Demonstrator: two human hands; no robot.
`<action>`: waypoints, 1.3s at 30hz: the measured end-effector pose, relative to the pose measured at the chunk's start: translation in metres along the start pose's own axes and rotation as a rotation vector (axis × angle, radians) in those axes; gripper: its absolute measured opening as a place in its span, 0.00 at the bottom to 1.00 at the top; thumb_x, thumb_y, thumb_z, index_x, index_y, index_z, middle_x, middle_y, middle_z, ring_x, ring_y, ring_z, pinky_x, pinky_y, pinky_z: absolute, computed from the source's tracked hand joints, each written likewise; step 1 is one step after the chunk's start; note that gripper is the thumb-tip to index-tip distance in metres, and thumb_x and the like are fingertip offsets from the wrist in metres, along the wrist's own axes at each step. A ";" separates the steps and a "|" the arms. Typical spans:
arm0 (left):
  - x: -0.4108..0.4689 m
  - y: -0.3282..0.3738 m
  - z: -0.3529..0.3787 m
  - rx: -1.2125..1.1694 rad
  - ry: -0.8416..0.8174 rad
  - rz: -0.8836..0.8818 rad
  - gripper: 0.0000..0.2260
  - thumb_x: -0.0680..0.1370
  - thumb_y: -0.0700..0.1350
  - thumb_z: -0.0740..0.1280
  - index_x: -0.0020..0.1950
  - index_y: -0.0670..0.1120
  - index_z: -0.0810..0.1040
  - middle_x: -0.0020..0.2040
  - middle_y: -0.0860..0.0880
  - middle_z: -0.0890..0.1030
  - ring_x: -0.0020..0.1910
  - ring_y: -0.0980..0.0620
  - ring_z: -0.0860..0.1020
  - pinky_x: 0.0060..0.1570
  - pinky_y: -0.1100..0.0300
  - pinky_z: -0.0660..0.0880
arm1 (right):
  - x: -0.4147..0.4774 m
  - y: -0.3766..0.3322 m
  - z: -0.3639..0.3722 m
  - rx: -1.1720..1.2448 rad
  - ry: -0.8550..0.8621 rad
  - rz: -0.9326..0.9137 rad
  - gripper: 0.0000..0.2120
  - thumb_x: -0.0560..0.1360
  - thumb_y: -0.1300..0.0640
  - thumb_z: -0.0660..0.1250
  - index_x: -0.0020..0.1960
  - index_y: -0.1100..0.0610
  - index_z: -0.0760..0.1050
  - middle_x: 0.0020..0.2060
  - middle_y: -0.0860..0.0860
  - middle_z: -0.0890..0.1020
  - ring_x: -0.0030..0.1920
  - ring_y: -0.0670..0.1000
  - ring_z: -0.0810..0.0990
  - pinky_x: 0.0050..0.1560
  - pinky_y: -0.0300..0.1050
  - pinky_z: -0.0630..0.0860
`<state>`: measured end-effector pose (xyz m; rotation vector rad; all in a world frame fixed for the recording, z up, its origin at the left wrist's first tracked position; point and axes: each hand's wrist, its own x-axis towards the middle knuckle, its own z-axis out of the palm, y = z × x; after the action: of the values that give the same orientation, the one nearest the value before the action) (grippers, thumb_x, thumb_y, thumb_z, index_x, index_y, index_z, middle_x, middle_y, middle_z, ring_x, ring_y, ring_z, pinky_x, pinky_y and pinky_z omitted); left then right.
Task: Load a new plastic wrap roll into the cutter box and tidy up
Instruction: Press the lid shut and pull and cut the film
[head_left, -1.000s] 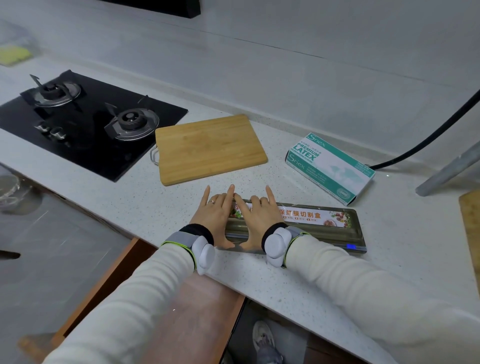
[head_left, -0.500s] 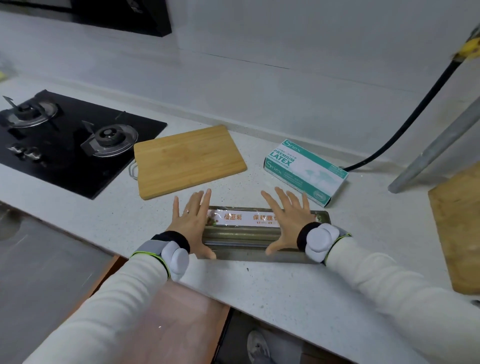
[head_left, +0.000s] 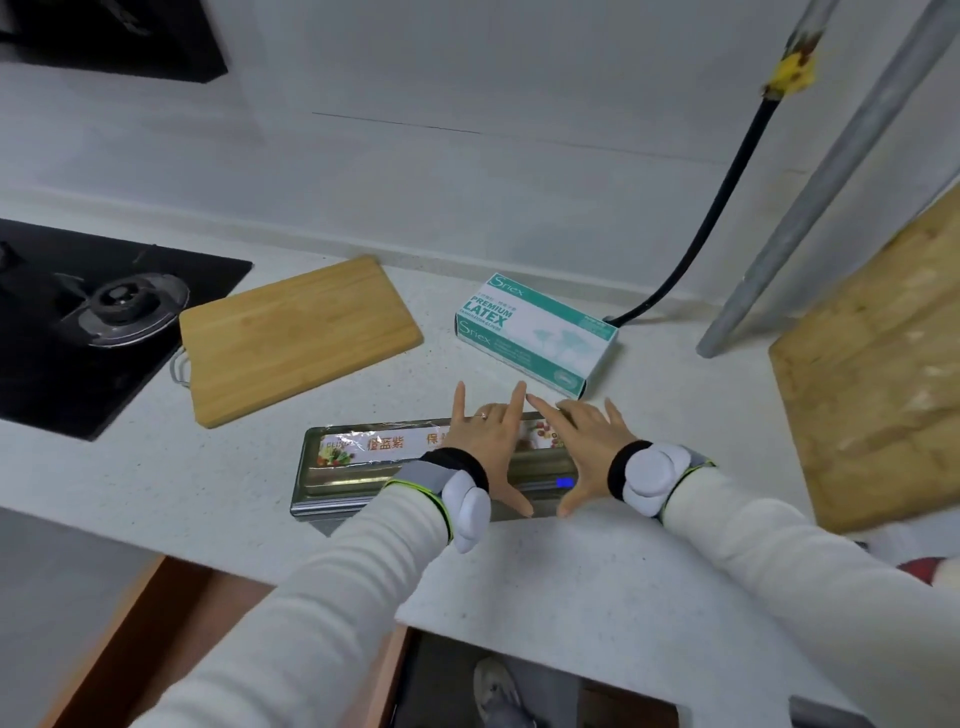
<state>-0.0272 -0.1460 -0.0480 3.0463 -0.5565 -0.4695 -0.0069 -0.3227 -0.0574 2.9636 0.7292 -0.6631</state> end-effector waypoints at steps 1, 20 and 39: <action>0.003 0.003 0.002 0.005 -0.005 -0.005 0.64 0.59 0.70 0.72 0.75 0.42 0.33 0.74 0.43 0.64 0.73 0.43 0.62 0.69 0.36 0.33 | 0.000 0.000 0.000 0.002 0.006 -0.002 0.66 0.55 0.36 0.76 0.74 0.44 0.30 0.74 0.56 0.55 0.75 0.58 0.53 0.72 0.64 0.47; 0.002 0.024 0.009 0.128 0.043 -0.080 0.63 0.61 0.73 0.67 0.74 0.35 0.35 0.74 0.41 0.64 0.72 0.44 0.64 0.62 0.34 0.25 | 0.006 0.000 0.012 -0.100 0.115 -0.104 0.63 0.58 0.37 0.74 0.76 0.52 0.35 0.70 0.56 0.63 0.71 0.58 0.61 0.74 0.63 0.46; 0.004 0.023 0.010 0.146 0.072 -0.037 0.60 0.62 0.69 0.67 0.75 0.34 0.40 0.68 0.41 0.70 0.67 0.43 0.70 0.64 0.40 0.24 | 0.000 -0.002 0.008 -0.187 0.209 -0.123 0.55 0.59 0.37 0.71 0.76 0.54 0.47 0.63 0.54 0.71 0.66 0.55 0.69 0.74 0.63 0.42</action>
<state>-0.0344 -0.1688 -0.0573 3.2015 -0.5558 -0.3319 -0.0108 -0.3215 -0.0649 2.8593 0.9367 -0.2726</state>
